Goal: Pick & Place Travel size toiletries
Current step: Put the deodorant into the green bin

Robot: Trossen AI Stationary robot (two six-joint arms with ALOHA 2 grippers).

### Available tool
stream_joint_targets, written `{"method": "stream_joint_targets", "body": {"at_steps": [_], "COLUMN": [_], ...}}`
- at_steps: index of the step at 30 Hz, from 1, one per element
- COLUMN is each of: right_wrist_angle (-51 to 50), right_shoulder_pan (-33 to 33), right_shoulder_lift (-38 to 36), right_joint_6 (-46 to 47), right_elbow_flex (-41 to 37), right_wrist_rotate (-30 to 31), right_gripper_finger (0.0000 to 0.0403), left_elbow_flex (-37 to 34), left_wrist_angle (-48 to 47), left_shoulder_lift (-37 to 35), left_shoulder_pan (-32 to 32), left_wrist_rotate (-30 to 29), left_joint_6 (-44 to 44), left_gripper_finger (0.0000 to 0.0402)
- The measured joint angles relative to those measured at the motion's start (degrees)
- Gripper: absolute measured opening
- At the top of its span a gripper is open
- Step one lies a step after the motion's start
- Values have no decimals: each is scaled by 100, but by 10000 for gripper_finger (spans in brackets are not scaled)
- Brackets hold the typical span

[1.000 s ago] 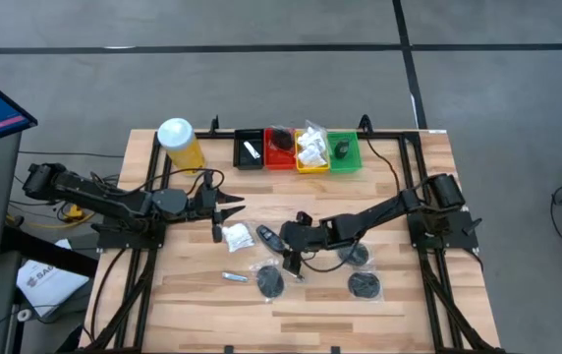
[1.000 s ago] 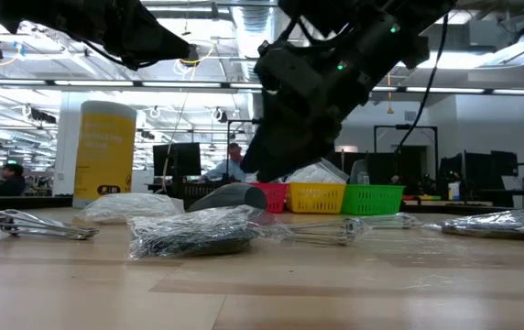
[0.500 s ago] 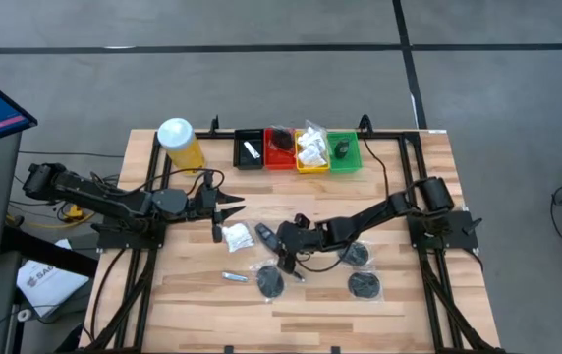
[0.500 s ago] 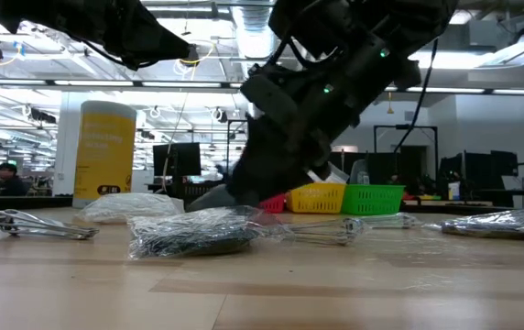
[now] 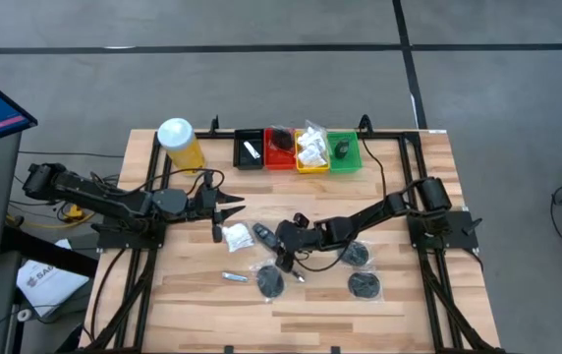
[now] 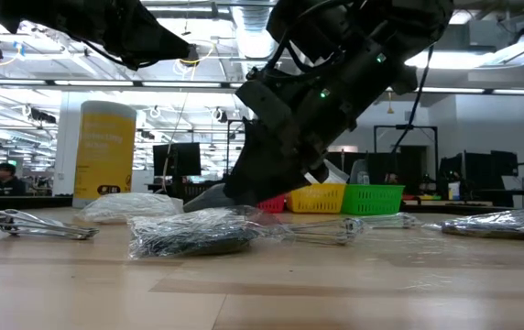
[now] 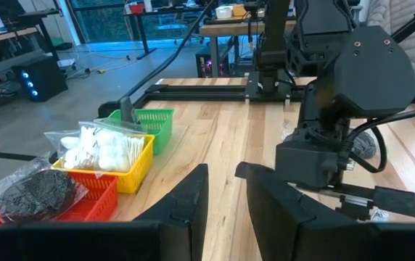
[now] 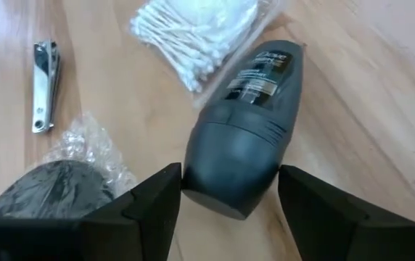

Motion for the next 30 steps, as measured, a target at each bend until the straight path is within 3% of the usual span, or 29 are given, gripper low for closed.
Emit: {"method": "stream_joint_targets", "body": {"at_steps": [12, 30], "right_wrist_angle": [-212, 28], "right_shoulder_pan": [-18, -109], "right_shoulder_lift": [0, 86], "right_joint_6": [-7, -197], "right_elbow_flex": [0, 1], "right_wrist_rotate": [577, 543], "right_gripper_finger": [195, 196], "left_elbow_flex": [0, 0], "left_wrist_angle": [0, 9], "left_shoulder_lift": [0, 0], "left_shoulder_pan": [0, 0], "left_wrist_rotate": [0, 0], "left_joint_6": [0, -1], "left_gripper_finger": [85, 85]}}
